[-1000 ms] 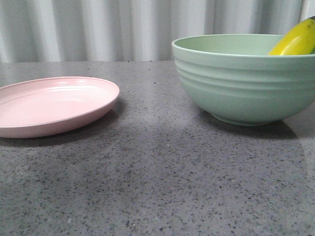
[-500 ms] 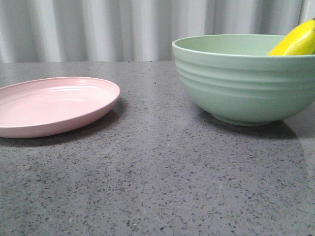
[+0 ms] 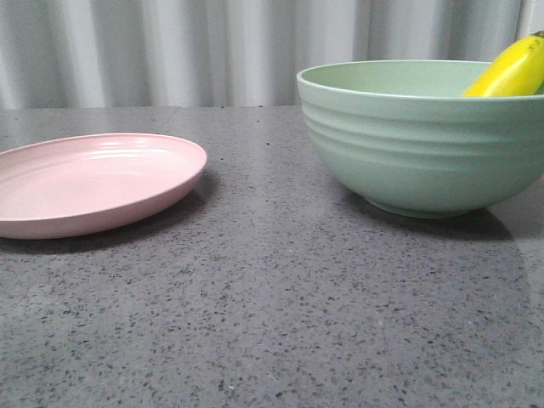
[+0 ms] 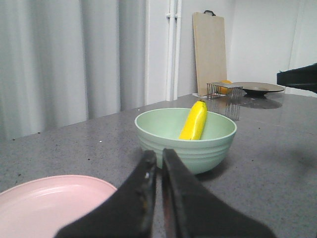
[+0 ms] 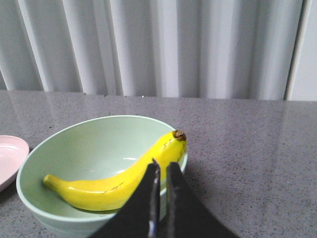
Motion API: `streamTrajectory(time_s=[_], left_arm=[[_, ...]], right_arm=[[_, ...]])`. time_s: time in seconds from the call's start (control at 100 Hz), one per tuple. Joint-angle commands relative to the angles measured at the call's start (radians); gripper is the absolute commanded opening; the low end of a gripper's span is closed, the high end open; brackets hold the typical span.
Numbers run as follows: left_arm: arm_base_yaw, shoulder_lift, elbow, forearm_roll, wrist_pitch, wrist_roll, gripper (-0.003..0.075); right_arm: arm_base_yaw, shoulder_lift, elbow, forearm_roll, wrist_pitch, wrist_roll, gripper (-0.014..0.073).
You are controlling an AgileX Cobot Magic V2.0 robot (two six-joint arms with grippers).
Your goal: Transfer banana from pink plate to green bowl
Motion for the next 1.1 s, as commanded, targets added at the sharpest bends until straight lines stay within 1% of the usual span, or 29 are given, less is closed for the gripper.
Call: streamTrajectory(time_s=[0.0, 0.13, 0.26, 0.85, 0.91, 0.95, 1.01, 1.09], left_arm=[[0.001, -0.029, 0.017, -0.003, -0.09, -0.009, -0.0019], [0.001, -0.063, 0.05, -0.003, -0.087, -0.009, -0.0019], [0.001, -0.063, 0.061, -0.005, -0.078, -0.009, -0.0019], [0.001, -0.063, 0.065, -0.007, -0.081, -0.009, -0.0019], [0.003, -0.063, 0.082, 0.038, -0.089, -0.009, -0.0019], [0.012, -0.063, 0.104, 0.088, -0.1, -0.009, -0.0019], [0.045, -0.063, 0.141, 0.111, -0.145, -0.02, -0.0019], [0.141, -0.063, 0.209, 0.118, -0.245, -0.057, -0.0019]], right_arm=[[-0.004, -0.076, 0.057, -0.015, -0.143, -0.013, -0.0072], [-0.004, -0.17, 0.126, -0.015, -0.146, -0.013, -0.0072], [-0.004, -0.214, 0.158, -0.015, -0.14, -0.013, -0.0072], [-0.004, -0.22, 0.162, -0.015, -0.138, -0.013, -0.0072], [-0.004, -0.22, 0.162, -0.015, -0.138, -0.013, -0.0072], [-0.004, -0.22, 0.162, -0.015, -0.138, -0.013, -0.0072], [-0.004, -0.22, 0.162, -0.015, -0.138, -0.013, -0.0072], [-0.004, -0.22, 0.162, -0.015, -0.138, -0.013, -0.0072]])
